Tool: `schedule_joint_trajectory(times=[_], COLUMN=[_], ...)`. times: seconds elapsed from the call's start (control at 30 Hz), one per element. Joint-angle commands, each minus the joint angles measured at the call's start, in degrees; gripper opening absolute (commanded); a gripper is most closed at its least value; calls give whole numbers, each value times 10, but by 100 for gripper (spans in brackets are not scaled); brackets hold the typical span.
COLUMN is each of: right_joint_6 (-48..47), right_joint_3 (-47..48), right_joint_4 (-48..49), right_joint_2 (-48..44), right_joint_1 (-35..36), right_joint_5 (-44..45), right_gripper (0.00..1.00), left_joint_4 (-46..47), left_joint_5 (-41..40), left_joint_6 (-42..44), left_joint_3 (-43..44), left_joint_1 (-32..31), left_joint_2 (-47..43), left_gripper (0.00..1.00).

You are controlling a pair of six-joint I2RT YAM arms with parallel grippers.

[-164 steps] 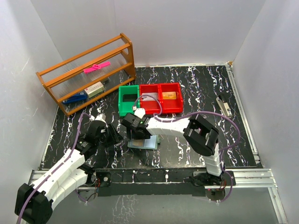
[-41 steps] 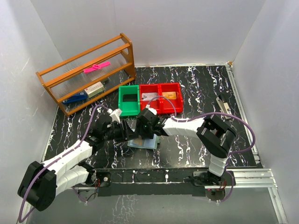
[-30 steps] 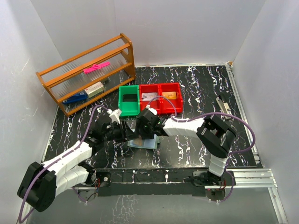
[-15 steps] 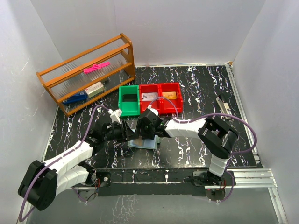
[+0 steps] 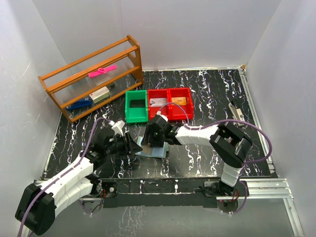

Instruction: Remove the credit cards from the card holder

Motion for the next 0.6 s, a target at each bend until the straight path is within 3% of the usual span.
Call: schedule_joint_trajectory(times=[0.0, 0.57], right_joint_6=[2, -24], right_joint_3=[-21, -8], right_joint_4=[-21, -29], right_joint_2=[7, 11], right_joint_1=[0, 0], right_joint_5=[-6, -23], right_gripper=[50, 58], left_joint_4=[-48, -58], left_joint_5=[-12, -24], left_joint_6=[10, 16], left_joint_3=[-3, 28], left_joint_1=[3, 3], left_joint_2=[-14, 3], left_gripper=[41, 41])
